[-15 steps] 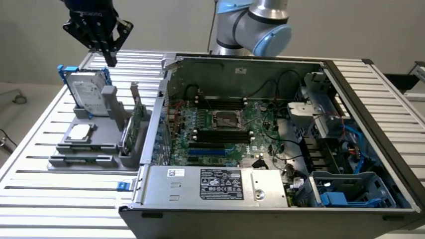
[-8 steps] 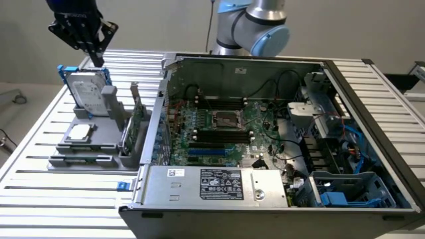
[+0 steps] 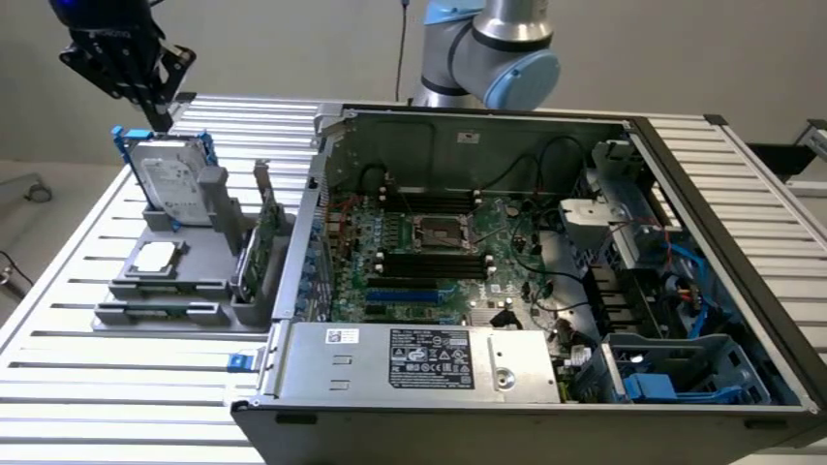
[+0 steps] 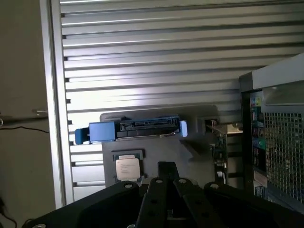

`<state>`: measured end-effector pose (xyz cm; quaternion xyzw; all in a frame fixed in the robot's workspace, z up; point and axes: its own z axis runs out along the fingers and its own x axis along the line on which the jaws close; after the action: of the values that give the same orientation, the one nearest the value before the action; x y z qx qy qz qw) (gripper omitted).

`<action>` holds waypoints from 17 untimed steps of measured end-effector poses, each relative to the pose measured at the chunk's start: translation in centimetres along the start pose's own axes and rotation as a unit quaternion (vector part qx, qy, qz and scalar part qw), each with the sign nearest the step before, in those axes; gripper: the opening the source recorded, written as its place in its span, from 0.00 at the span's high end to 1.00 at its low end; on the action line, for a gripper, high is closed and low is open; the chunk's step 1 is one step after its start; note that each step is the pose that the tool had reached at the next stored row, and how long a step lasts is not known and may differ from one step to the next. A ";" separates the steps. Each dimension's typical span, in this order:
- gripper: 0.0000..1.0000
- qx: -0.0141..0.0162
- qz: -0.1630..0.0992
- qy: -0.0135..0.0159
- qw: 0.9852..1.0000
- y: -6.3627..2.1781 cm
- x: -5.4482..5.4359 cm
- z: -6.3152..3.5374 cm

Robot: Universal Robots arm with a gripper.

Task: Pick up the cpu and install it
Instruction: 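Reach for the cpu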

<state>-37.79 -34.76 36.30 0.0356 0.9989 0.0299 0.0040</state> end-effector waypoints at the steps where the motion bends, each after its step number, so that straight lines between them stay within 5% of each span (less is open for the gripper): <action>1: 0.89 0.000 0.000 0.001 1.000 -0.03 0.5 0.06; 7: 0.89 0.001 0.000 0.008 1.000 -0.72 2.3 0.45; 17: 0.89 0.001 -0.006 0.010 1.000 -1.88 2.8 0.59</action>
<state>-40.74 -36.40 35.58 0.0290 0.9991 0.0295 -0.0063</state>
